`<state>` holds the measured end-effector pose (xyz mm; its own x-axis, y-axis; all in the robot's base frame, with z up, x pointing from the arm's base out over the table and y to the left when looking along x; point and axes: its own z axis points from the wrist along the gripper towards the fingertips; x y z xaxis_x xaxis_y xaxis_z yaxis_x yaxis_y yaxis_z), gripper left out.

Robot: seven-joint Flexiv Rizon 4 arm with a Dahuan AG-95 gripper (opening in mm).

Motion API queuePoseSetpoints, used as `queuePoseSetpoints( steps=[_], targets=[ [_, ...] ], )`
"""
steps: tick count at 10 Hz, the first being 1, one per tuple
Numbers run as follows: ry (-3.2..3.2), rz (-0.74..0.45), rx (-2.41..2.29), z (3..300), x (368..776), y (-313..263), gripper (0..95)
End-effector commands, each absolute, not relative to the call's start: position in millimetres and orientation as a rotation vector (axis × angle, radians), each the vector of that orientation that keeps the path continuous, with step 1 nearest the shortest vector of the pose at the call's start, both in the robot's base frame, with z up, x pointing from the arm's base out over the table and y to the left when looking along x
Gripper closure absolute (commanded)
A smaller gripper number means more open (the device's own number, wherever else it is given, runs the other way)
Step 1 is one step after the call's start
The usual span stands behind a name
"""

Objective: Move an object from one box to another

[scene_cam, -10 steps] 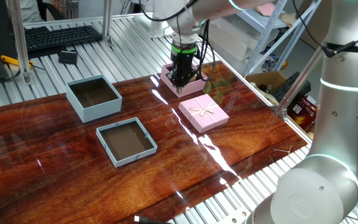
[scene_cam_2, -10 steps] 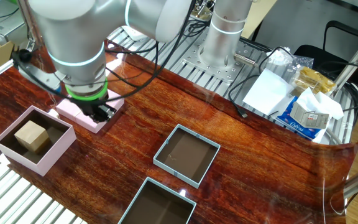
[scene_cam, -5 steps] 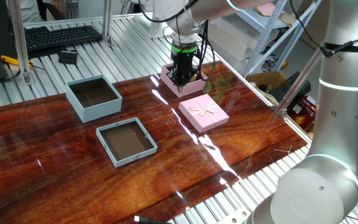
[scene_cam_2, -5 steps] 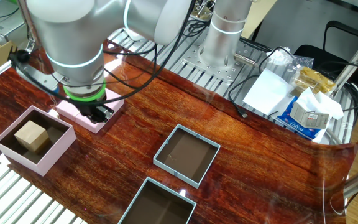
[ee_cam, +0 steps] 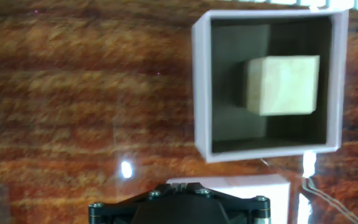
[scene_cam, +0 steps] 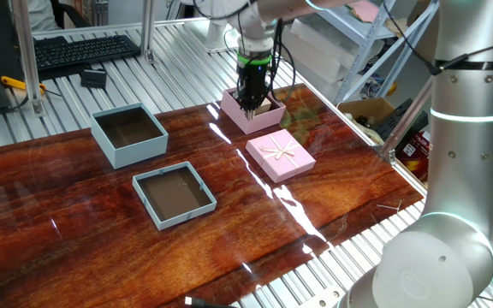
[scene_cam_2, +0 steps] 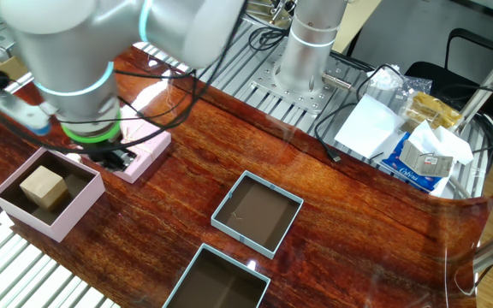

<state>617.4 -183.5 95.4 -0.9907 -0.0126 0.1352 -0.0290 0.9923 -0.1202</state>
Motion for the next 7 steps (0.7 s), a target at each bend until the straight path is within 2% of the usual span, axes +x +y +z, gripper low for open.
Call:
queuePoseSetpoints(
  steps=[1, 7],
  targets=[
    [-3.003, 0.185, 0.037, 99.3, 620.4, -191.0, 95.0],
    [-3.003, 0.160, 0.044, 97.5, 648.3, -224.4, 95.0]
  ],
)
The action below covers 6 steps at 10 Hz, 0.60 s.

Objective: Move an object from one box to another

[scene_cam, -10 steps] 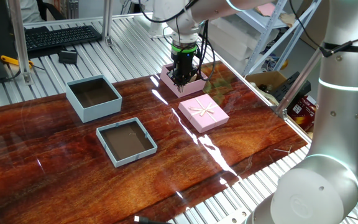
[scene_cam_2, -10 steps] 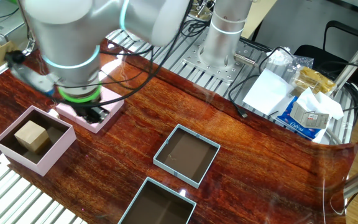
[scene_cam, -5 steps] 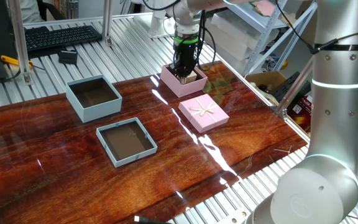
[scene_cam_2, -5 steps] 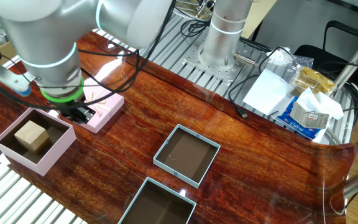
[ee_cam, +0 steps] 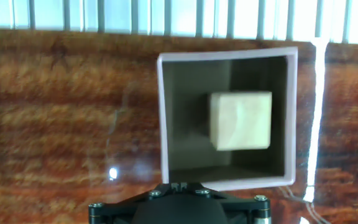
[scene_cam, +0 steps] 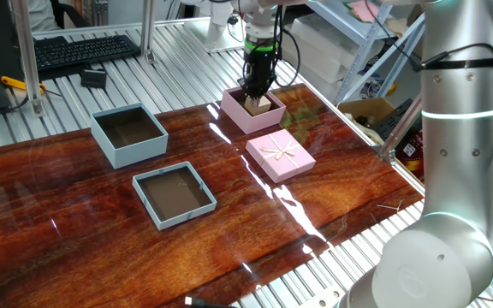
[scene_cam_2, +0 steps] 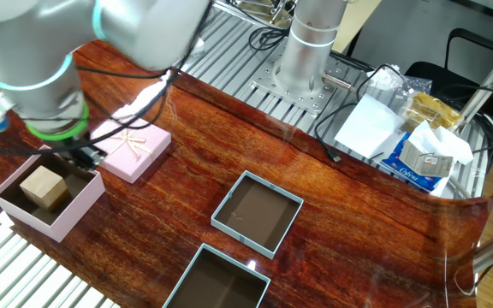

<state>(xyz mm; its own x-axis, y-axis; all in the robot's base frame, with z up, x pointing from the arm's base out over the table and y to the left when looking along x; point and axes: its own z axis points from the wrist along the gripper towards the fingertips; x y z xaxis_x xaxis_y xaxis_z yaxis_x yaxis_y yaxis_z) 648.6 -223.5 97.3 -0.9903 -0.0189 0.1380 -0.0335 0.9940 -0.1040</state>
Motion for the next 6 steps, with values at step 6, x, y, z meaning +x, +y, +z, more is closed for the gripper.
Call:
queuePoseSetpoints(
  steps=[6],
  targets=[
    [-3.000, 0.160, 0.054, 91.8, 663.7, -247.0, 95.0]
  ],
)
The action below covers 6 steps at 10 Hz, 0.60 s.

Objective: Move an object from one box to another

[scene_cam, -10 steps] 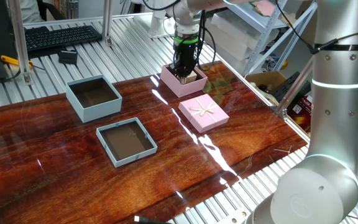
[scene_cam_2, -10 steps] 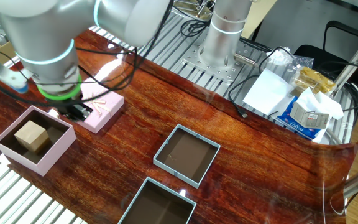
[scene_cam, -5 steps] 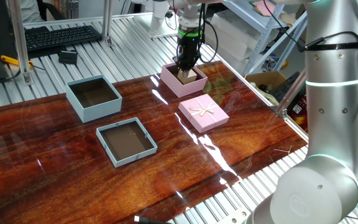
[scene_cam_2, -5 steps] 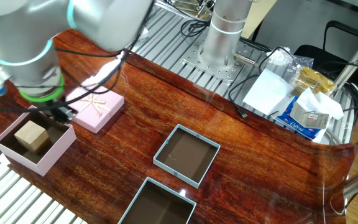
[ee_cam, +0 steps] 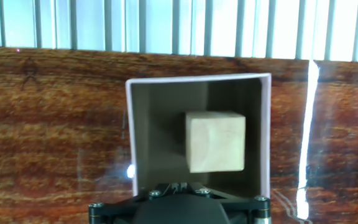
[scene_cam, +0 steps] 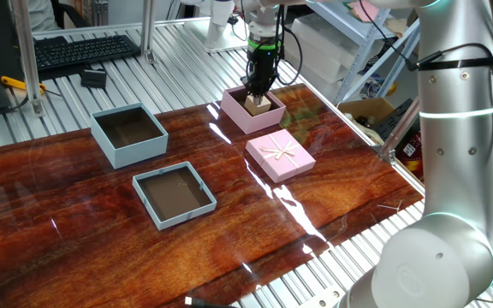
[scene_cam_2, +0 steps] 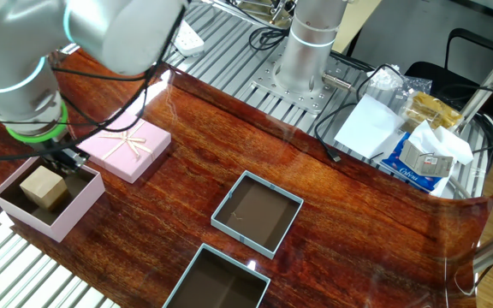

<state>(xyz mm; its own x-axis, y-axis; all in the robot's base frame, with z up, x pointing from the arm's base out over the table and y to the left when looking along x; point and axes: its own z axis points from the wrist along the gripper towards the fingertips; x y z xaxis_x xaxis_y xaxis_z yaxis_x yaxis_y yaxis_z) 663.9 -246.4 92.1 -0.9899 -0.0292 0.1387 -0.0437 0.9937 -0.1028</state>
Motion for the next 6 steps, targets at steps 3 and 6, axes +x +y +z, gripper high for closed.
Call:
queuePoseSetpoints(
  steps=[3, 6],
  targets=[
    [-2.999, 0.156, 0.055, 87.1, 669.8, -258.1, 76.0],
    [-2.999, 0.150, 0.057, 84.7, 673.9, -265.2, 76.0]
  ],
)
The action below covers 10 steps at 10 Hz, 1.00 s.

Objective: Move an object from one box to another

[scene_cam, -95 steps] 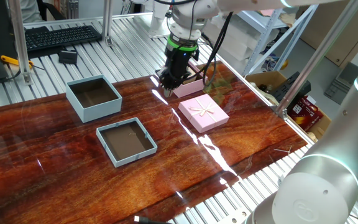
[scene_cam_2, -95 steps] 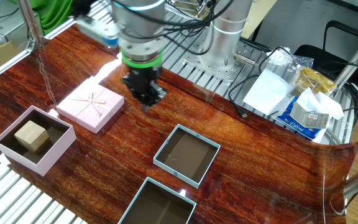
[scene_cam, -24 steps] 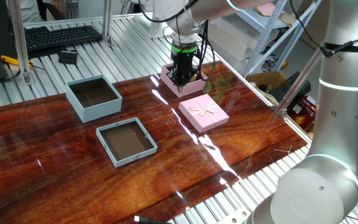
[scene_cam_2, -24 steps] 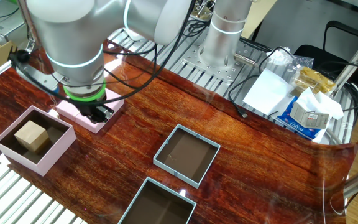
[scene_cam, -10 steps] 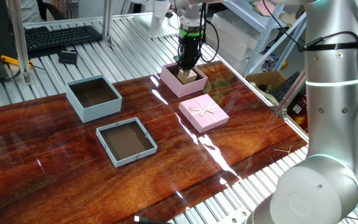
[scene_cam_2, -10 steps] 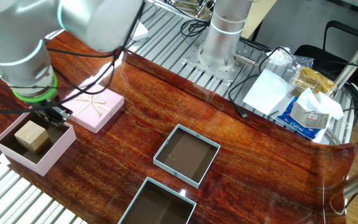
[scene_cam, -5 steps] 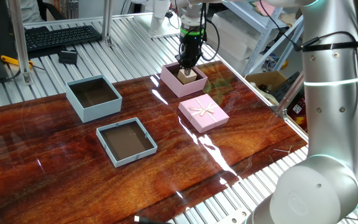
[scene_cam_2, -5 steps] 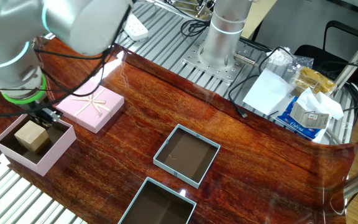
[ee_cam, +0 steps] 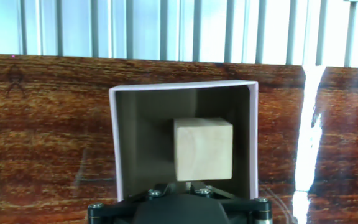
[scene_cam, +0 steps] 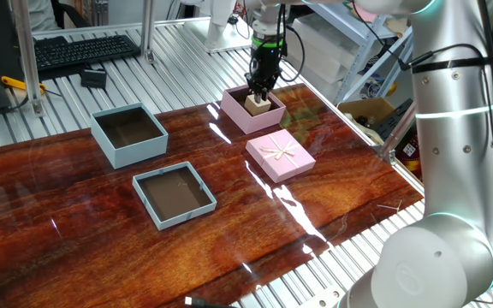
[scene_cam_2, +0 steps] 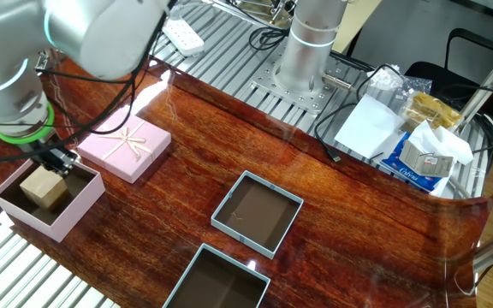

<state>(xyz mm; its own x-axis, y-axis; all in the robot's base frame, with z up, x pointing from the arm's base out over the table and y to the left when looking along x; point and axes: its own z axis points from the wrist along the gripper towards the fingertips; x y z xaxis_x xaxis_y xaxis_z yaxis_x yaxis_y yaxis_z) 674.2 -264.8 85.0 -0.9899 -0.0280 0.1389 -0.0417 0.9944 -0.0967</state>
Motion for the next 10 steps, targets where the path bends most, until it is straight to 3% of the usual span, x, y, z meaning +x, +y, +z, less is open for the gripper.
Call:
queuePoseSetpoints(
  steps=[1, 2, 10],
  targets=[
    [-3.000, 0.144, 0.062, 83.9, 675.6, -266.2, 76.0],
    [-3.000, 0.135, 0.066, 82.8, 678.3, -267.2, 57.0],
    [-3.003, 0.139, 0.079, 77.1, 693.1, -277.4, 57.0]
  ],
)
